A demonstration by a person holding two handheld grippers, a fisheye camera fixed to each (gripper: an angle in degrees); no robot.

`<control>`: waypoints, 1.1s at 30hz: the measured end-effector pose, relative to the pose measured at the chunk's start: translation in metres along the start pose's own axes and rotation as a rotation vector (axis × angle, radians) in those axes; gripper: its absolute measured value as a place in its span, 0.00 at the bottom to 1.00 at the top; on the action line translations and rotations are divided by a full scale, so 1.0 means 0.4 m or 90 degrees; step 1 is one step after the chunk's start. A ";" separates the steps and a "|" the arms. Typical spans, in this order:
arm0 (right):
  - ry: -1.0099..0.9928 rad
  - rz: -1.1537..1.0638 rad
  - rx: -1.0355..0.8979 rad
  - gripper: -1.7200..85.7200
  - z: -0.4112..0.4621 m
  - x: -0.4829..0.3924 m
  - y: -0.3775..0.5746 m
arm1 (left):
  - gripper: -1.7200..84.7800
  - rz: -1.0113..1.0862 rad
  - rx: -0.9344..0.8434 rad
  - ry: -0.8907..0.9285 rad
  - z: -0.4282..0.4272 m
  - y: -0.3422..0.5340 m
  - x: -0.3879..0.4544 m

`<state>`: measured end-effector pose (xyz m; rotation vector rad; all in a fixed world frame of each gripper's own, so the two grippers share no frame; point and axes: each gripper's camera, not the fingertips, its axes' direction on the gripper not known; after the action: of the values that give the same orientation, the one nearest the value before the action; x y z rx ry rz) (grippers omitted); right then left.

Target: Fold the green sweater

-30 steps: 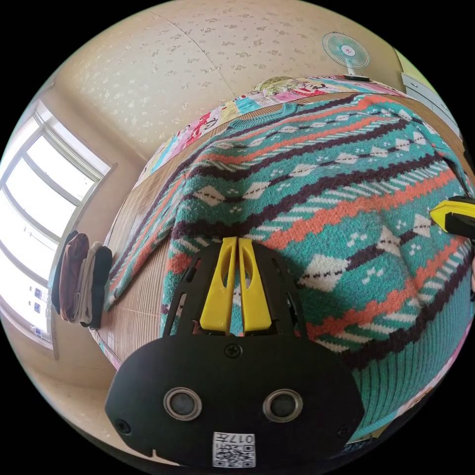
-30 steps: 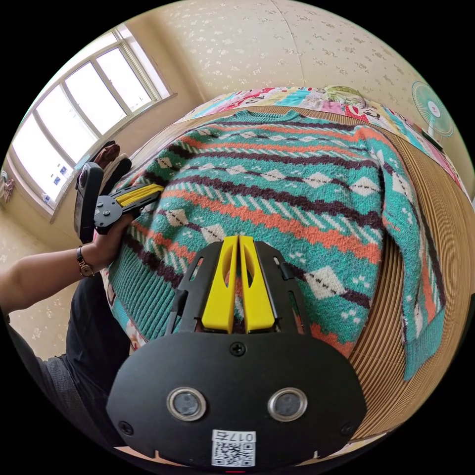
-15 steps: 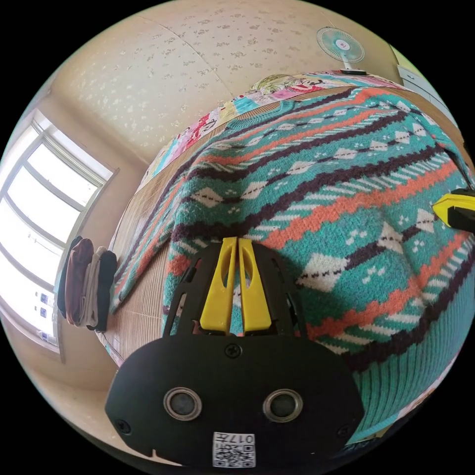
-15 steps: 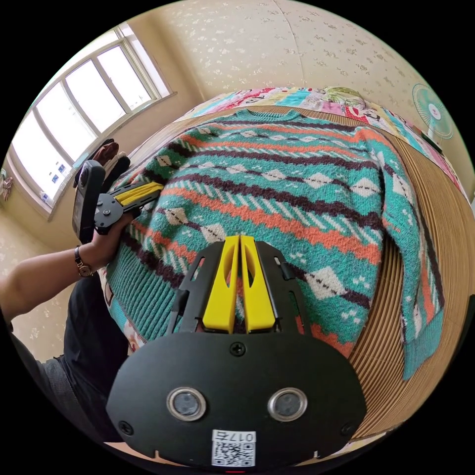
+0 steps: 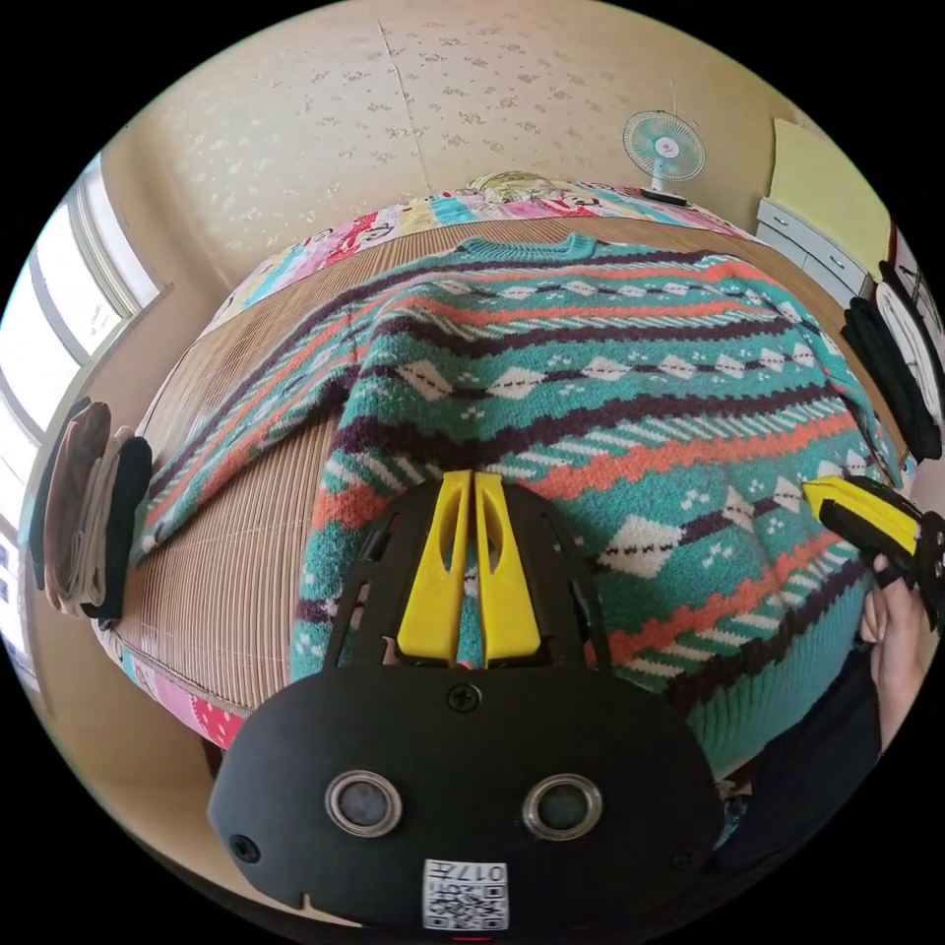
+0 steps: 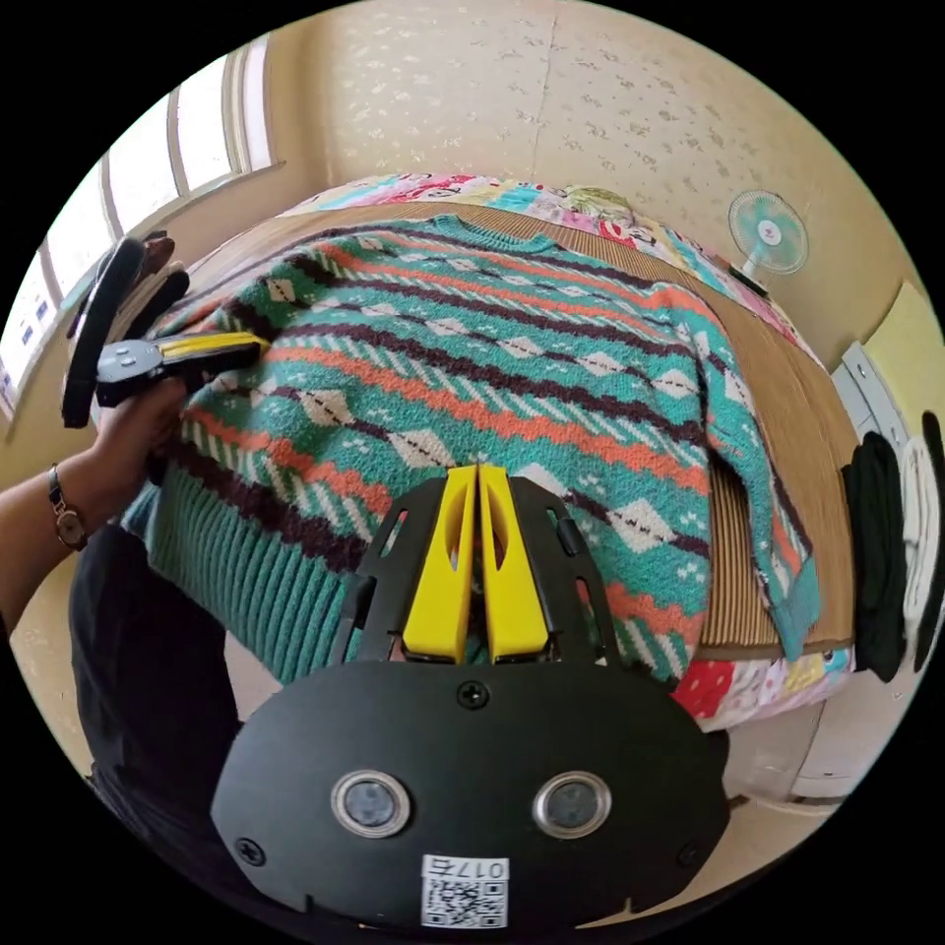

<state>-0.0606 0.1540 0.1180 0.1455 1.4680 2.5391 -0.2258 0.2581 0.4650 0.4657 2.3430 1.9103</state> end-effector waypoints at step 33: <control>-0.131 0.264 0.387 0.05 -0.426 0.475 -0.541 | 0.01 -0.067 0.032 0.155 0.138 0.029 -0.189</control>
<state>-0.2498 0.1576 -0.1579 0.8516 2.2508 2.1532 -0.1379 0.2909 0.4548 0.1129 2.5087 1.9628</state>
